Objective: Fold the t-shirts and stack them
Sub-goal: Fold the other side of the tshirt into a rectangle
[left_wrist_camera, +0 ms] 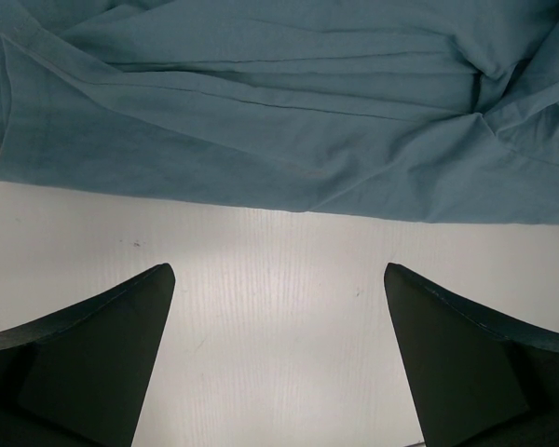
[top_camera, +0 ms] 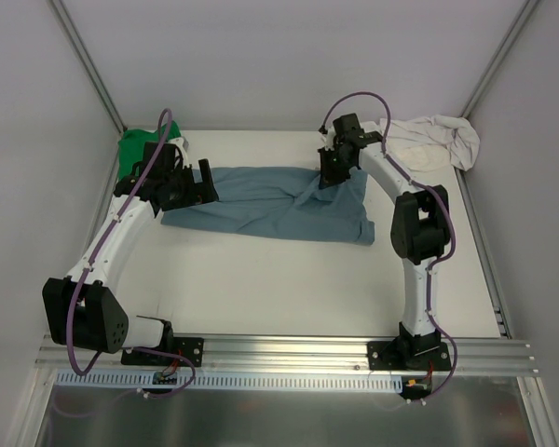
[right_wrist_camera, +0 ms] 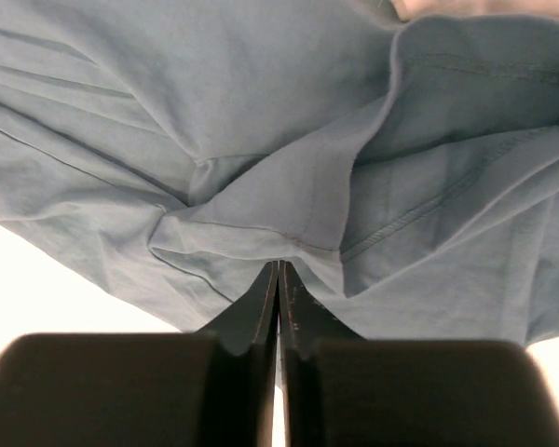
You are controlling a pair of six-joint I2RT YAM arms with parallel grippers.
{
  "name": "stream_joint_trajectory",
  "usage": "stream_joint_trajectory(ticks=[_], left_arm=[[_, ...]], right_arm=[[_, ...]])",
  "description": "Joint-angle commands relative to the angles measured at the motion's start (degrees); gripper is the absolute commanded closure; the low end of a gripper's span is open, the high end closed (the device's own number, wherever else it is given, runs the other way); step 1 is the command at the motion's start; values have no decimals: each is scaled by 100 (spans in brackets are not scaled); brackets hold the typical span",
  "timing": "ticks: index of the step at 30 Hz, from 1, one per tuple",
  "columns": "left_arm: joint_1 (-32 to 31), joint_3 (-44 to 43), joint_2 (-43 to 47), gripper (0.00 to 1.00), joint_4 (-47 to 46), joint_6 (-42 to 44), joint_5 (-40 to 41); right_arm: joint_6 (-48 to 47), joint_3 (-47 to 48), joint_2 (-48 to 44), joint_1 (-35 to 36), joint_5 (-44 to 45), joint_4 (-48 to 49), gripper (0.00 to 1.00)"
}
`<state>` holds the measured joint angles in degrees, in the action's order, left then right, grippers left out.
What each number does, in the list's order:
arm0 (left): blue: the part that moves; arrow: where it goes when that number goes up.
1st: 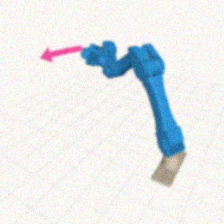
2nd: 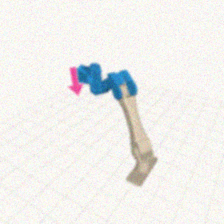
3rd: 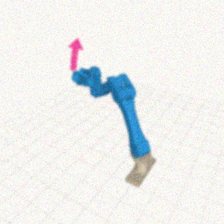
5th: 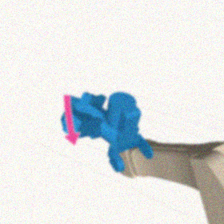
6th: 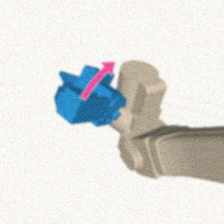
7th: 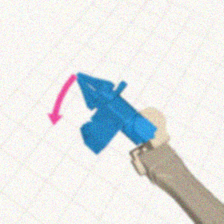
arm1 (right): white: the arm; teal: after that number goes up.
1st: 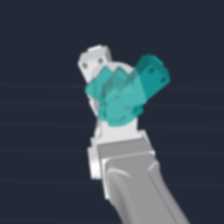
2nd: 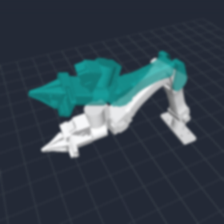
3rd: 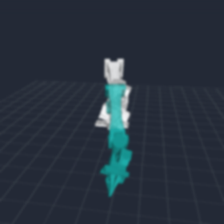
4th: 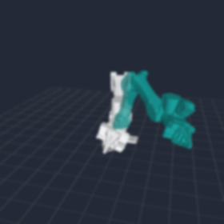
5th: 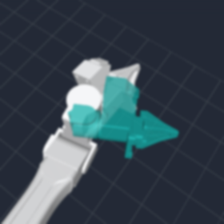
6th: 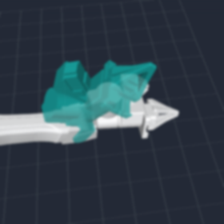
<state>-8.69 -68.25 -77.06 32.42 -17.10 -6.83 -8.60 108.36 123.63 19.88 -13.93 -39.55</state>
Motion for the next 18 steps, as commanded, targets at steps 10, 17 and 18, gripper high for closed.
stream_joint_trajectory(ticks=[10,17,18], left_arm=[[-45,-119,112,1,62,14,112],[-54,-162,51,1,53,14,77],[-54,-171,42,1,45,23,77]], right_arm=[[16,160,-111,-1,58,44,1],[43,168,-164,-98,75,44,1],[51,177,-138,-98,84,44,0]])
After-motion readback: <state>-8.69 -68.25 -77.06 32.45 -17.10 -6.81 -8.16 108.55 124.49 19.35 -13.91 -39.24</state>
